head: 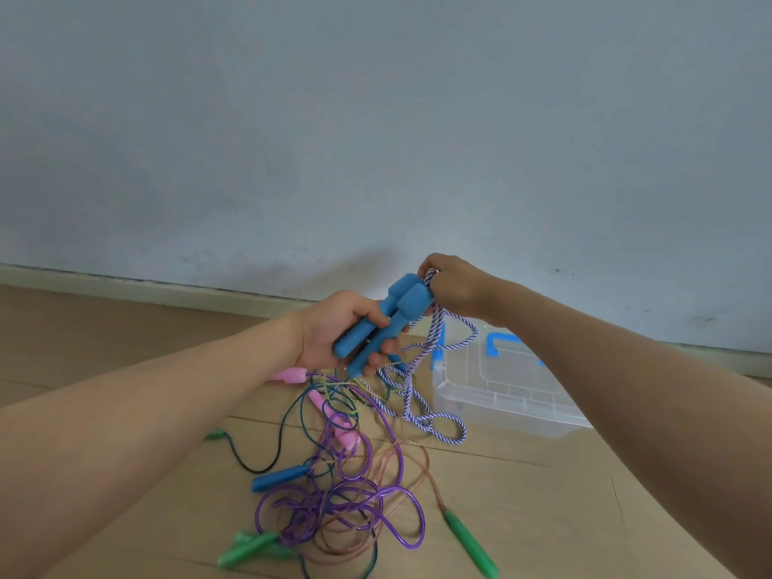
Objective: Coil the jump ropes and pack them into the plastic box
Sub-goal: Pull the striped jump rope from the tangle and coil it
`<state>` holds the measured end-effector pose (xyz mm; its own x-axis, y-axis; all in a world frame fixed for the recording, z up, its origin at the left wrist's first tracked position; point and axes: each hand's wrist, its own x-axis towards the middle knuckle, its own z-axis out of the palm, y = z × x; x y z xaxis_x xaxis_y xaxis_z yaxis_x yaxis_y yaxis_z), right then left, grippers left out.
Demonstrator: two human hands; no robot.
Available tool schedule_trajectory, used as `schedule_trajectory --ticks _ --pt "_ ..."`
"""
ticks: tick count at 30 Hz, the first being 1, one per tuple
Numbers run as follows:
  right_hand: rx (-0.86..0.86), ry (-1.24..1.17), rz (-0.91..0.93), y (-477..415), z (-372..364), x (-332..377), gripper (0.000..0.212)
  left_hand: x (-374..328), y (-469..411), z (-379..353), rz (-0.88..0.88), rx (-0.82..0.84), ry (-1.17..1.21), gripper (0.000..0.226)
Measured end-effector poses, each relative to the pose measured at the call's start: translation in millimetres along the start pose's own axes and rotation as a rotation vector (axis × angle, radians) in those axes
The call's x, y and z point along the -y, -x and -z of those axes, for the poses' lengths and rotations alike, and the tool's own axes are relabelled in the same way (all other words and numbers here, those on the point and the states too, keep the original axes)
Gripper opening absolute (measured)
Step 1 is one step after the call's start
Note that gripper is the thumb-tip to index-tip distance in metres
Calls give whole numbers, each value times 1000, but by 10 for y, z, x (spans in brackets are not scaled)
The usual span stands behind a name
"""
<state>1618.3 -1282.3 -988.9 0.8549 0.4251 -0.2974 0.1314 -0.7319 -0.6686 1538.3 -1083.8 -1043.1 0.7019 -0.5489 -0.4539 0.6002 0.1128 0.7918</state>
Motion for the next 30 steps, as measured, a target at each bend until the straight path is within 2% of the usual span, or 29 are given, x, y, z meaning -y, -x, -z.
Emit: schedule_trajectory --ticks 3,7,9,11,13,14,17,20,22,24,27,30 --pt "-23 -34 -83 -16 -9 -62 22 -57 -37 -49 -65 -81 41 24" --pt "28 175 -78 -20 -69 -71 24 -158 -143 -140 -260 -346 142 21" --pt "109 334 -29 54 -183 -27 24 -188 -220 -188 -333 -532 84 18" --pt "165 573 17 123 -343 23 25 -146 -312 -140 -366 -732 -96 15" --pt "169 810 115 206 -499 68 25 -76 -337 -9 -330 -884 -495 18" --pt "207 902 178 239 -561 76 23 -43 -316 55 -282 -900 -740 20" --pt "312 1049 348 337 -653 139 15 38 -237 179 -140 -850 -1267 20" --pt "207 1068 497 387 -551 211 23 132 -180 167 -55 -694 -1683 16" --pt "149 1000 466 382 -412 232 26 199 -167 127 -3 -561 -1821 22" --pt "103 1047 453 333 -270 214 25 246 -176 83 -2 -429 -1900 25" --pt "50 1093 435 241 -64 106 25 212 -194 50 -189 -299 -1854 22" --pt "-15 975 422 165 74 -3 24 125 -206 96 -566 -295 -1879 20"
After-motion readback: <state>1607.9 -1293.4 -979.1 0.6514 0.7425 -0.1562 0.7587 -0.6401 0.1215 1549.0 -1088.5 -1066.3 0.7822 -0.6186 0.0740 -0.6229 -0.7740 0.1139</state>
